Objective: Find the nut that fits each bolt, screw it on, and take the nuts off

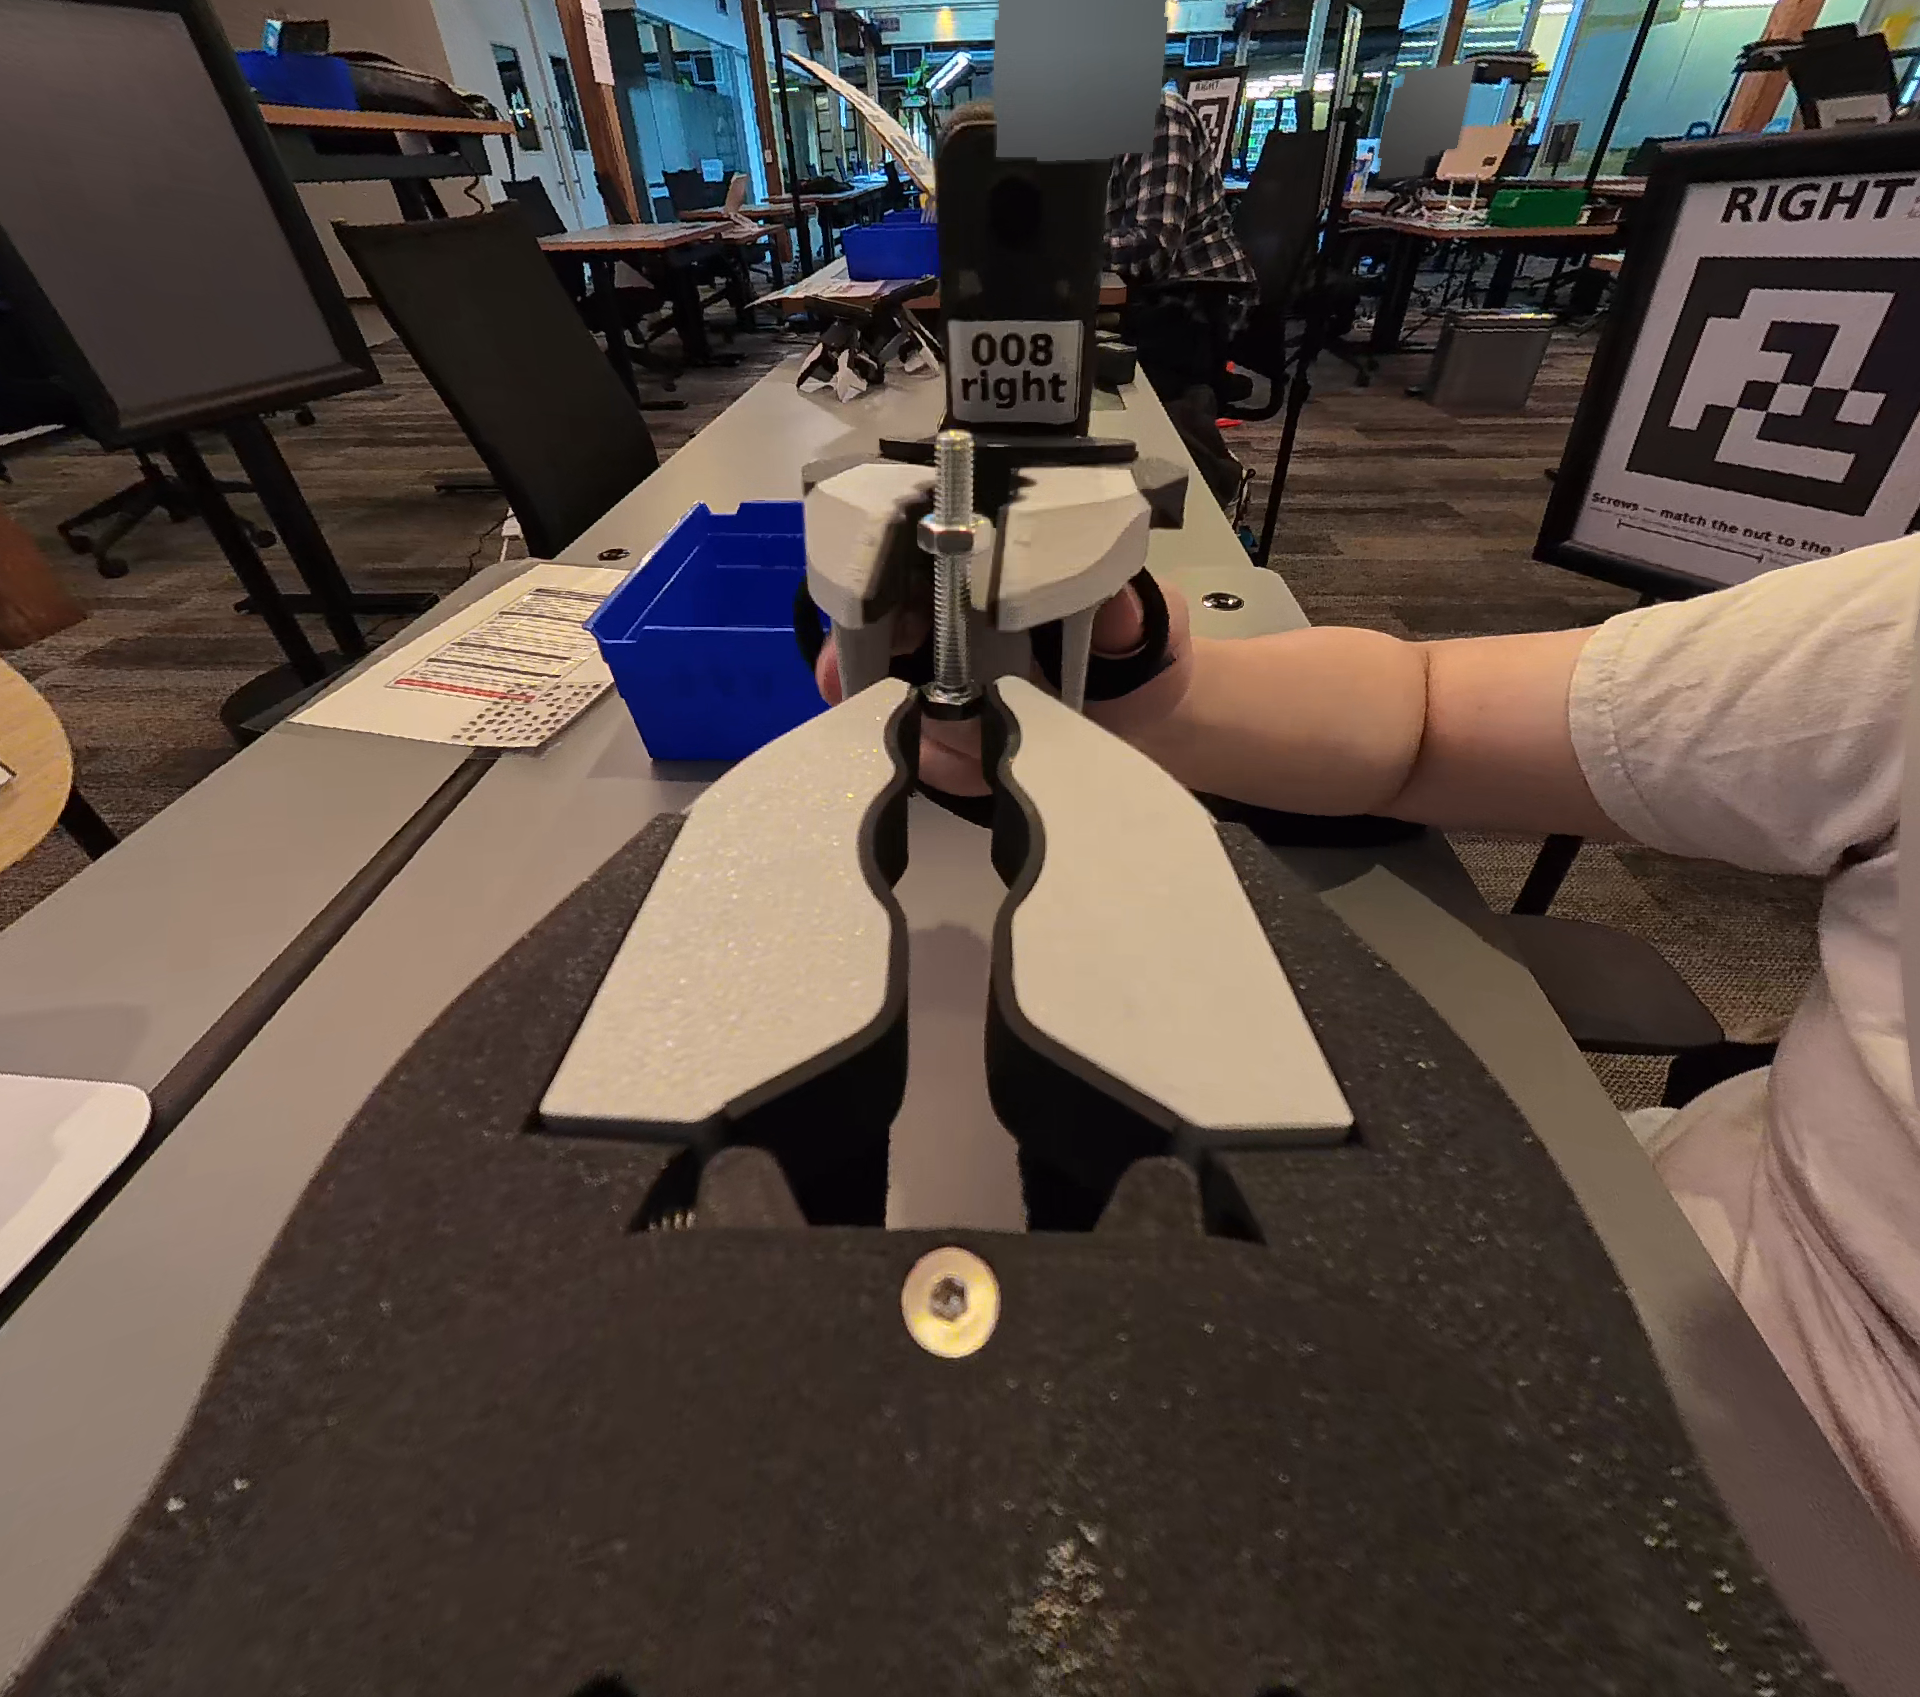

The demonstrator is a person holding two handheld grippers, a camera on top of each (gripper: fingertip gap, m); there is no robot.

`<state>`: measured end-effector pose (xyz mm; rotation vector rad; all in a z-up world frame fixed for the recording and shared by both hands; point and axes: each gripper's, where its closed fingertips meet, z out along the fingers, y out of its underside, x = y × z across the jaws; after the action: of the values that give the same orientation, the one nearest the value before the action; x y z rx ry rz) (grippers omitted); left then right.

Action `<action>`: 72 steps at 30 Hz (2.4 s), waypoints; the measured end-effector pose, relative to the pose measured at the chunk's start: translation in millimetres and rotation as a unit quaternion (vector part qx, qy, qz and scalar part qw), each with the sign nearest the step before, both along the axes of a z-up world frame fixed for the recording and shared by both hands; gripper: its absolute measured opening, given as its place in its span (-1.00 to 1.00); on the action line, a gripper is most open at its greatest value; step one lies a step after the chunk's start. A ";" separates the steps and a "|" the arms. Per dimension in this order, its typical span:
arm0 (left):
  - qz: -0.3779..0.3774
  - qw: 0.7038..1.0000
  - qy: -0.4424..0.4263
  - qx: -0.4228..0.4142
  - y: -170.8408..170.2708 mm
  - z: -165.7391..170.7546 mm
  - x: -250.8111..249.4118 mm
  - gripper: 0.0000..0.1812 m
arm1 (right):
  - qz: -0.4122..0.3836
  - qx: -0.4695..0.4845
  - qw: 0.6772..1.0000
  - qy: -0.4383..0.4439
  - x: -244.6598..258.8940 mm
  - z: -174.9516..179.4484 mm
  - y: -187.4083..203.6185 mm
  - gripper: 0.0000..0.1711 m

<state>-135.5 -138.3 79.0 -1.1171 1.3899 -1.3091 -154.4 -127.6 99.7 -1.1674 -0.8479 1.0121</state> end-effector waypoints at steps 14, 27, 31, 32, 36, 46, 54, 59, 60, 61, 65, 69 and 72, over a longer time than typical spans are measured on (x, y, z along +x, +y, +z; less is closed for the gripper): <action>0.006 1.000 0.000 -0.027 5.0 0.9 0.8 -0.68 | 0.104 -0.105 0.982 0.118 40.3 43.5 -11.4 -0.94; 0.016 0.997 0.072 0.019 3.4 -23.5 6.9 -0.70 | -0.336 -0.408 0.763 -0.372 295.1 -102.6 -32.3 -0.94; 0.023 0.996 0.085 0.013 9.1 -32.2 9.1 -0.70 | -0.317 -0.532 0.686 -0.382 343.6 -161.5 -55.3 -0.94; 0.025 0.996 0.087 0.012 10.7 -33.5 9.0 -0.70 | -0.314 -0.547 0.672 -0.388 349.6 -172.5 -54.7 -0.94; 0.024 0.996 0.085 0.001 13.6 -33.3 7.3 -0.71 | -0.301 -0.585 0.632 -0.411 359.3 -207.6 -46.1 -0.94; 0.042 0.995 0.095 -0.004 22.3 -41.9 9.7 -0.72 | -0.234 -0.599 0.582 -0.499 366.1 -253.6 -60.7 -0.94; 0.045 0.996 0.081 -0.011 26.0 -32.5 6.4 -0.72 | -0.255 -0.578 0.620 -0.465 369.7 -240.9 -52.4 -0.82; 0.081 0.993 0.081 0.035 34.5 -20.1 -5.7 -0.72 | -0.346 -0.475 0.695 -0.415 375.1 -181.3 -30.8 -0.82; 0.085 0.993 0.077 0.036 35.3 -17.3 -7.7 -0.72 | -0.369 -0.450 0.705 -0.405 375.6 -166.4 -27.3 -0.82; 0.090 0.993 0.074 0.034 37.2 -15.5 -9.1 -0.72 | -0.394 -0.422 0.713 -0.397 376.3 -150.7 -23.4 -0.82; 0.113 0.989 0.096 0.002 49.9 -26.7 -7.4 -0.73 | -0.478 -0.309 0.741 -0.355 361.0 -83.6 -8.2 -0.75; 0.124 0.982 0.144 -0.018 59.9 -54.3 -0.4 -0.76 | -0.491 -0.206 0.810 -0.245 316.5 -26.2 15.6 -0.74; 0.146 0.974 0.176 -0.006 70.2 -71.7 0.8 -0.76 | -0.474 -0.203 0.838 -0.181 301.8 -17.7 26.1 -0.74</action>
<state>-134.7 -68.1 7.3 -1.5520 1.4001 -0.9393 147.4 -101.4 82.0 -1.9073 -0.2213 0.1230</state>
